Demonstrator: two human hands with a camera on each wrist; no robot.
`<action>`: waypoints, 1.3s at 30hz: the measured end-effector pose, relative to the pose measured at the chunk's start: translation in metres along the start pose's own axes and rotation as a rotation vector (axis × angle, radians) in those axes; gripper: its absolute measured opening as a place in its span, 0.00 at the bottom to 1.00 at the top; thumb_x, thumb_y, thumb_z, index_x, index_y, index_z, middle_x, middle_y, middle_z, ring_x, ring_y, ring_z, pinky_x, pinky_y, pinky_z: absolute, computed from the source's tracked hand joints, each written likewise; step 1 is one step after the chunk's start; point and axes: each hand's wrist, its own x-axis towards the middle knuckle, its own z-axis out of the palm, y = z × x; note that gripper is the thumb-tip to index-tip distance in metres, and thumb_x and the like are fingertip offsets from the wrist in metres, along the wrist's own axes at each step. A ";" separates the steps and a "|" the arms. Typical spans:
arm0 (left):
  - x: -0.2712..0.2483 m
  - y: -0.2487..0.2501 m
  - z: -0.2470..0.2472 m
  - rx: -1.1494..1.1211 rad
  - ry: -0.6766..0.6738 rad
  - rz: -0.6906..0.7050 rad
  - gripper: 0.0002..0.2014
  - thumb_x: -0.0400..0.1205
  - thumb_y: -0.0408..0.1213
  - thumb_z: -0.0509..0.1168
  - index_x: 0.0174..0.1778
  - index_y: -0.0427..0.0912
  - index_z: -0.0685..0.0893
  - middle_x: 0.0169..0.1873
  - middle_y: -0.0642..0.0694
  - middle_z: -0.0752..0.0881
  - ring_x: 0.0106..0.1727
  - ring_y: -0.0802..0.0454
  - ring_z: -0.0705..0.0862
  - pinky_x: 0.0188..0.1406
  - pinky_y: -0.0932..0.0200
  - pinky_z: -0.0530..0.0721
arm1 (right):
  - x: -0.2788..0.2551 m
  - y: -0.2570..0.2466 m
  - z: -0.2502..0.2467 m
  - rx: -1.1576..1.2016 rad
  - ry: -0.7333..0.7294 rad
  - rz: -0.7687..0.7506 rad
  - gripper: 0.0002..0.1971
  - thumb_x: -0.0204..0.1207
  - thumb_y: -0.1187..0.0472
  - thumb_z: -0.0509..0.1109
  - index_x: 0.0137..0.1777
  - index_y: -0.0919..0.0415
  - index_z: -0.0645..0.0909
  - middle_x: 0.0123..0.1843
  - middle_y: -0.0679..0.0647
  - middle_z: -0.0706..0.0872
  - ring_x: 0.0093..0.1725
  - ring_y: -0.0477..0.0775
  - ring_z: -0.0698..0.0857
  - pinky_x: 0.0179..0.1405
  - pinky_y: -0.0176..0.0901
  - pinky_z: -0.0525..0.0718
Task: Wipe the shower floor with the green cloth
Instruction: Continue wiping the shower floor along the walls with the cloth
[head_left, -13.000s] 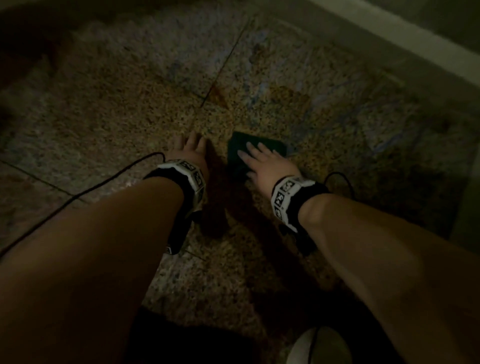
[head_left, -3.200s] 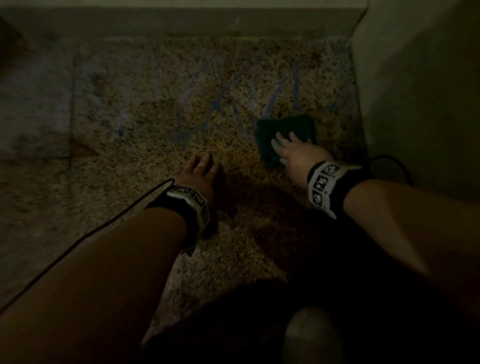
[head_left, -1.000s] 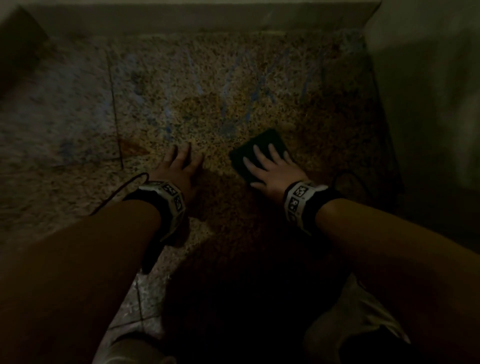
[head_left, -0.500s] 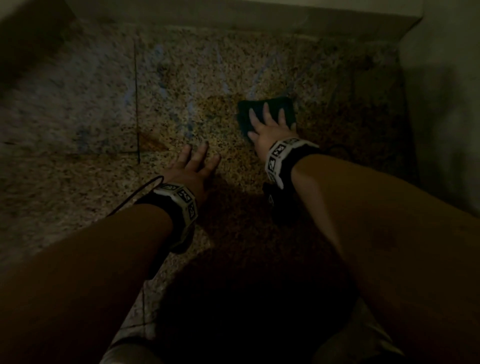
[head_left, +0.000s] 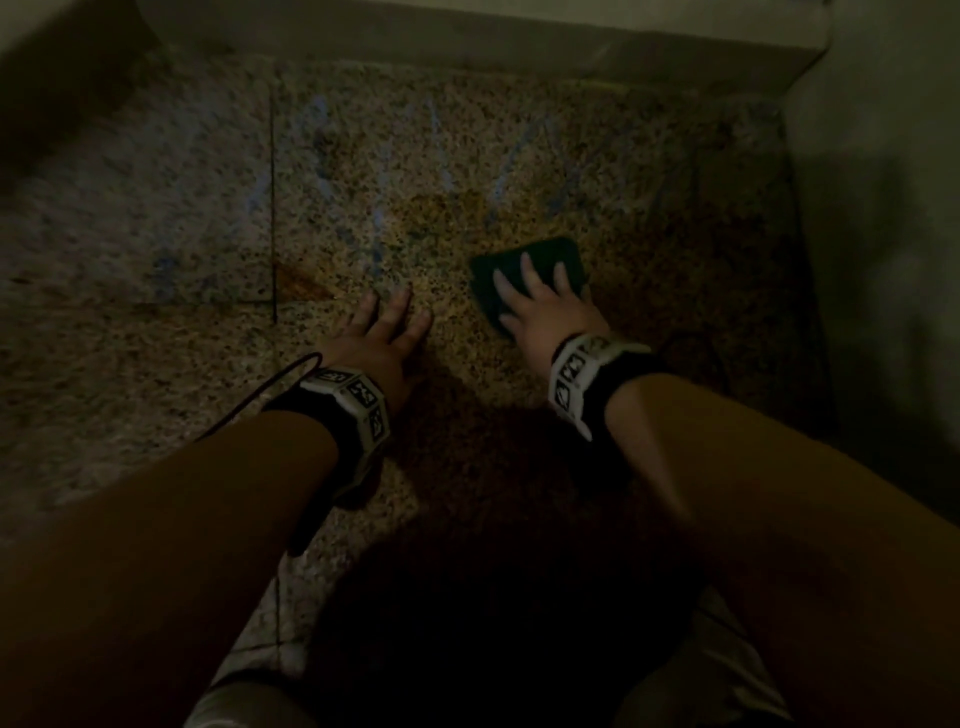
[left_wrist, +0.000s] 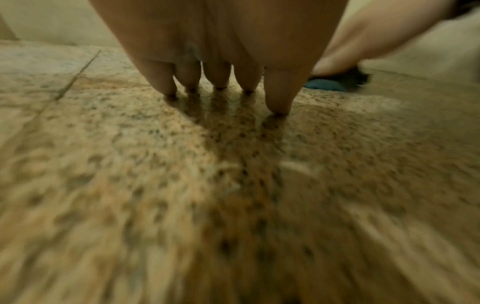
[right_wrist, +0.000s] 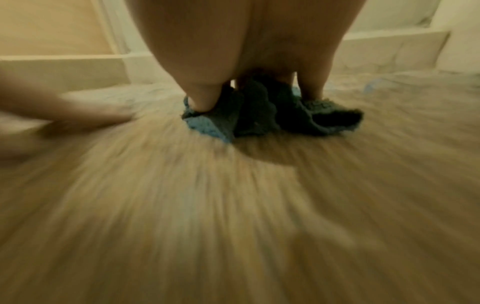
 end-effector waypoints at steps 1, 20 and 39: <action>-0.001 0.000 0.003 -0.004 0.012 0.001 0.34 0.87 0.54 0.49 0.81 0.60 0.33 0.79 0.53 0.27 0.82 0.44 0.33 0.80 0.46 0.44 | 0.009 -0.002 -0.009 0.025 -0.004 0.012 0.28 0.88 0.52 0.46 0.83 0.40 0.36 0.84 0.49 0.31 0.82 0.66 0.37 0.79 0.68 0.46; -0.026 -0.058 0.023 -0.015 -0.024 -0.100 0.36 0.85 0.57 0.52 0.80 0.65 0.33 0.79 0.57 0.27 0.82 0.50 0.33 0.82 0.42 0.45 | 0.009 -0.045 -0.001 -0.147 0.002 -0.189 0.27 0.88 0.49 0.42 0.82 0.39 0.34 0.84 0.47 0.30 0.82 0.65 0.33 0.79 0.69 0.39; -0.036 -0.081 0.043 -0.056 -0.046 -0.175 0.40 0.82 0.64 0.49 0.77 0.61 0.25 0.75 0.52 0.20 0.80 0.48 0.28 0.80 0.43 0.50 | -0.010 -0.091 0.017 -0.226 -0.072 -0.208 0.28 0.88 0.51 0.43 0.81 0.40 0.31 0.83 0.47 0.27 0.82 0.65 0.31 0.80 0.68 0.40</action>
